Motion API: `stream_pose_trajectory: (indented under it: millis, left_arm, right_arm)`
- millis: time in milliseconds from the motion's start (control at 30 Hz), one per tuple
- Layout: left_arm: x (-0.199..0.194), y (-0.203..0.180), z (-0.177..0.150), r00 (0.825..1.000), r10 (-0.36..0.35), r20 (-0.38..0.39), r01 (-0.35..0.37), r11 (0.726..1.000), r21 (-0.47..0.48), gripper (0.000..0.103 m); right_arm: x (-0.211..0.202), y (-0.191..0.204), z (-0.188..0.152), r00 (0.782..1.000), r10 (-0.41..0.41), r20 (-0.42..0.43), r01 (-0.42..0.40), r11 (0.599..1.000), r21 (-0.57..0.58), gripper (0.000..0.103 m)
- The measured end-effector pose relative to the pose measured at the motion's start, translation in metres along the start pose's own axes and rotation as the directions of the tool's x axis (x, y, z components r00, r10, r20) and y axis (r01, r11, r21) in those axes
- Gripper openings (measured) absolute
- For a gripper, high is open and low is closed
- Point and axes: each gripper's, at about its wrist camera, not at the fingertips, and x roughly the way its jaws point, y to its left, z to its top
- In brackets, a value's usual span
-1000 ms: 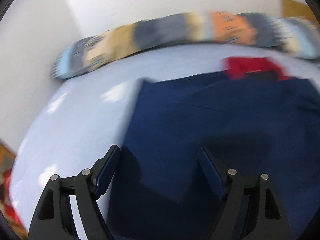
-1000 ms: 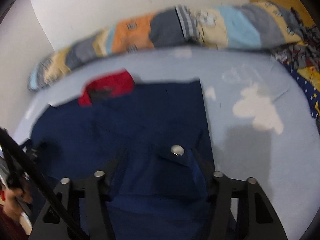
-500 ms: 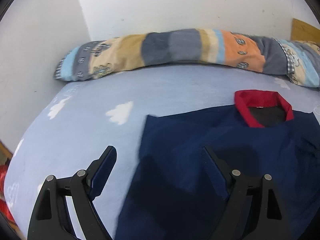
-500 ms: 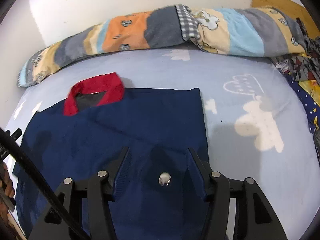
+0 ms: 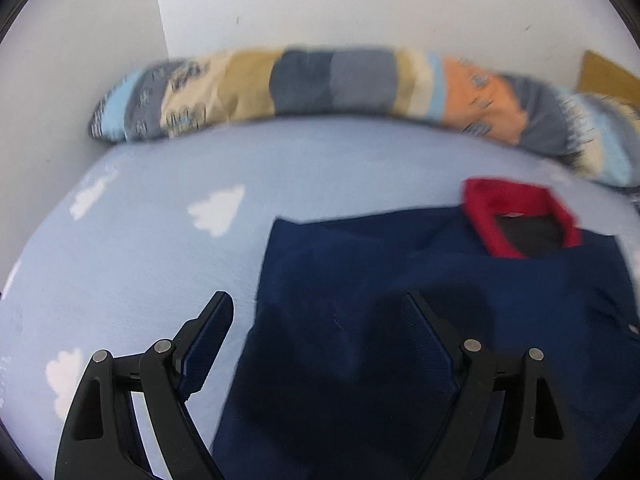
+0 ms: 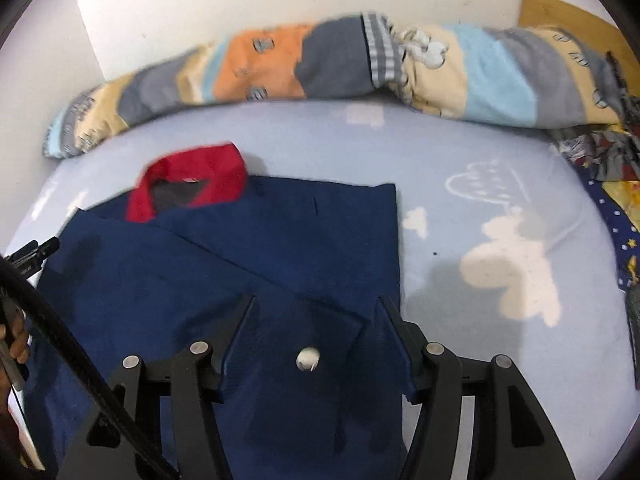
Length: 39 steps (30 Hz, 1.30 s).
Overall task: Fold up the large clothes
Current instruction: 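Fold the held sleeve across the jacket body with the left tool and release, then move both tools to the jacket hem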
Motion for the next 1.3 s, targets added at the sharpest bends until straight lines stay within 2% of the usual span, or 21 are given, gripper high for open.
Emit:
stream_pose_trajectory:
  millis: [100,233,367,433,467,500,533,600,633,700,767,833,867,933,1033,1300]
  left_arm:
    - [-0.065,0.007,-0.01,0.997,-0.028,0.069,0.028,1.0,0.006,0.085]
    - [-0.146,0.024,-0.04,0.994,-0.058,0.092,0.059,0.998,-0.008,0.085]
    - [-0.202,0.047,-0.09,0.994,-0.067,0.088,0.07,0.997,-0.027,0.086]
    - [-0.22,0.06,-0.127,0.995,-0.065,0.072,0.071,0.994,-0.079,0.086]
    - [-0.224,0.065,-0.145,0.996,-0.069,0.06,0.075,0.992,-0.1,0.086]
    - [-0.227,0.068,-0.162,0.998,-0.043,0.04,0.048,0.992,-0.117,0.086]
    - [-0.231,0.07,-0.18,1.0,0.016,0.024,-0.012,0.989,-0.146,0.086]
    - [-0.238,0.074,-0.208,0.999,0.04,0.004,-0.039,0.977,-0.21,0.086]
    - [-0.244,0.075,-0.225,0.997,0.08,-0.007,-0.08,0.968,-0.239,0.086]
    - [-0.253,0.075,-0.258,0.987,0.156,-0.039,-0.161,0.949,-0.271,0.086]
    - [-0.26,0.072,-0.291,0.982,0.171,-0.078,-0.186,0.941,-0.282,0.086]
    - [-0.259,0.07,-0.312,0.983,0.133,-0.123,-0.164,0.942,-0.294,0.086]
    - [-0.256,0.068,-0.318,0.983,0.11,-0.15,-0.15,0.947,-0.284,0.086]
    - [-0.253,0.066,-0.318,0.981,0.113,-0.16,-0.154,0.952,-0.266,0.086]
    - [-0.254,0.062,-0.315,0.982,0.132,-0.135,-0.163,0.954,-0.251,0.086]
    - [-0.249,0.036,-0.311,0.979,0.162,-0.12,-0.18,0.97,-0.162,0.086]
  right_arm:
    - [-0.041,0.005,-0.025,0.998,0.057,0.027,-0.057,0.998,0.005,0.064]
    - [-0.102,0.008,-0.067,0.988,0.124,0.087,-0.127,0.991,0.038,0.068]
    - [-0.154,0.009,-0.119,0.978,0.161,0.134,-0.17,0.983,0.062,0.07]
    - [-0.176,0.005,-0.156,0.975,0.171,0.139,-0.184,0.979,0.087,0.07]
    - [-0.182,0.004,-0.168,0.974,0.179,0.137,-0.193,0.976,0.097,0.071]
    - [-0.187,0.003,-0.183,0.974,0.187,0.129,-0.202,0.973,0.109,0.071]
    - [-0.192,0.003,-0.198,0.974,0.189,0.128,-0.205,0.972,0.119,0.071]
    - [-0.203,0.009,-0.226,0.973,0.179,0.142,-0.197,0.973,0.123,0.071]
    - [-0.208,0.014,-0.24,0.973,0.174,0.151,-0.194,0.973,0.126,0.071]
    - [-0.222,0.025,-0.271,0.972,0.113,0.208,-0.146,0.977,0.153,0.072]
    - [-0.226,0.03,-0.298,0.972,0.062,0.228,-0.113,0.97,0.215,0.075]
    - [-0.222,0.03,-0.325,0.975,0.06,0.215,-0.122,0.95,0.286,0.076]
    - [-0.215,0.029,-0.333,0.981,0.079,0.175,-0.132,0.941,0.312,0.076]
    - [-0.205,0.025,-0.337,0.986,0.112,0.125,-0.149,0.928,0.342,0.076]
    - [-0.211,0.019,-0.335,0.979,0.125,0.162,-0.177,0.914,0.364,0.076]
    - [-0.212,0.036,-0.333,0.98,0.101,0.169,-0.147,0.946,0.288,0.076]
